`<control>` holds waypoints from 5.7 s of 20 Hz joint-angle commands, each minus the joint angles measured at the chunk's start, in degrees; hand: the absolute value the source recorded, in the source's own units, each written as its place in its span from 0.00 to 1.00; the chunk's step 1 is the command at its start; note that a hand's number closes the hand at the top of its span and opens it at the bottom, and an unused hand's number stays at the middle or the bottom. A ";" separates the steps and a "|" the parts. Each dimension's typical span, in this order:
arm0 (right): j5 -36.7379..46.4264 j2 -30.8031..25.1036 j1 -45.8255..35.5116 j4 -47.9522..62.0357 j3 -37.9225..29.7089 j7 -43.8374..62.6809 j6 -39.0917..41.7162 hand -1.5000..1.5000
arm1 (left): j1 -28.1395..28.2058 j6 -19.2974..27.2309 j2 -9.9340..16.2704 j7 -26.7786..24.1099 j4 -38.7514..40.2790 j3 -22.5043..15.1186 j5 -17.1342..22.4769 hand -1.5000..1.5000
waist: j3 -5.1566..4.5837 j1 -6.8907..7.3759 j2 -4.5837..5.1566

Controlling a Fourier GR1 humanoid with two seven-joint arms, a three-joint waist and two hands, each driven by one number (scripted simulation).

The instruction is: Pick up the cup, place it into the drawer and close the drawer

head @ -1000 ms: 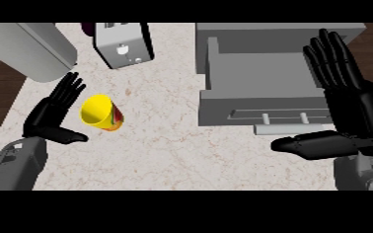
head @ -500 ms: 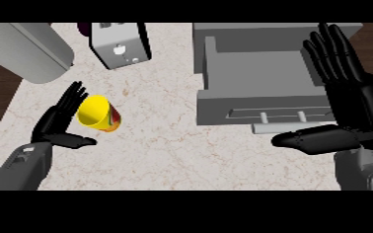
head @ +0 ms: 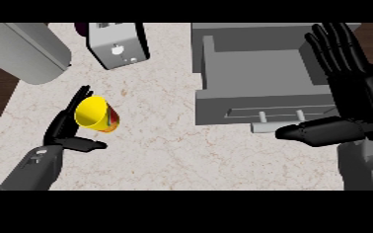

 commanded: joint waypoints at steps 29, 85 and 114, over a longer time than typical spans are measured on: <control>-0.84 -0.93 -0.05 0.34 -1.45 -0.38 0.77 0.00 | -1.54 11.80 -7.27 -18.03 -3.46 4.59 2.32 1.00 | 0.04 0.15 -0.03; 1.85 0.11 -3.91 4.04 2.05 -3.86 2.41 0.00 | -44.47 37.87 -20.42 37.94 -5.19 -31.42 21.00 1.00 | 0.46 -8.01 1.64; 18.47 -11.50 2.34 3.18 20.28 1.24 19.39 0.00 | -38.65 39.07 -20.42 17.69 -10.86 -26.42 41.00 0.00 | 0.34 -0.02 -0.31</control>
